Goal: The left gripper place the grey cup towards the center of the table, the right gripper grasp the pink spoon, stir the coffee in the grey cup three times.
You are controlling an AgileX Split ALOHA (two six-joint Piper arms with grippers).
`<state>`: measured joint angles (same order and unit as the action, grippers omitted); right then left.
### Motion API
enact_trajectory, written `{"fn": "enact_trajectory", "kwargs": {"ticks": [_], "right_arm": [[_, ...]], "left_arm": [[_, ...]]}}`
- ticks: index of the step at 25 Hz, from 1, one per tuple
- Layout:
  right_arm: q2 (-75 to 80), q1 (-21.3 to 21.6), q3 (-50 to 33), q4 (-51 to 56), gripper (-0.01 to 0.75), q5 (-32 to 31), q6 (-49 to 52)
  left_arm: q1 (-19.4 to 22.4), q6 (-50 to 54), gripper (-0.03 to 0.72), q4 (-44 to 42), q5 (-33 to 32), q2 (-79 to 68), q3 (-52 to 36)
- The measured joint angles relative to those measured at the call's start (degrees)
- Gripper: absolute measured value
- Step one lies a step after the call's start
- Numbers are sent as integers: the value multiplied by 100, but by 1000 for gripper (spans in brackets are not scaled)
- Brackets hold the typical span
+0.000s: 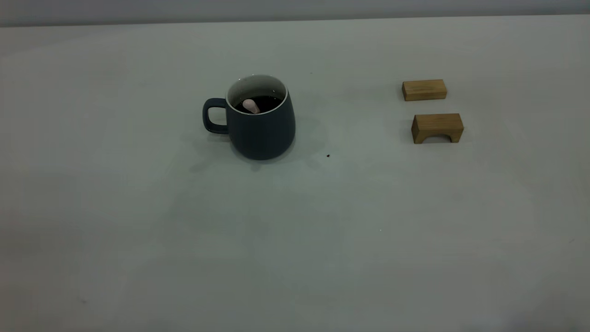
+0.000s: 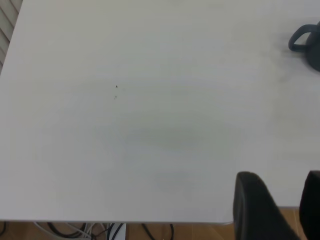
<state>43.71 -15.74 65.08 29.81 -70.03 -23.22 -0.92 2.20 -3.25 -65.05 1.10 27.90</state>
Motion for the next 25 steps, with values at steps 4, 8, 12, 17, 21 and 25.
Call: {"fn": "enact_trajectory", "kwargs": {"ticks": [4,8,12,17,21,25], "right_arm": [[-1263,490,-1264,-190,202,668,0],[-2326,1150,-2479,-537,208,1025,-4],[-3066,1678,-3285,-828,211,1038,48],[-3596,1994,-3692,-1598,215,1070,817],[-3810,2010,-3703,-2333,221,1068,1909],[-3845,2010,-3703,-2890,227,772,2444]], "left_arm": [[0,0,297,0,0,0,0],[0,0,297,0,0,0,0],[0,0,297,0,0,0,0],[0,0,297,0,0,0,-1],[0,0,297,0,0,0,-1],[0,0,297,0,2,0,-1]]}}
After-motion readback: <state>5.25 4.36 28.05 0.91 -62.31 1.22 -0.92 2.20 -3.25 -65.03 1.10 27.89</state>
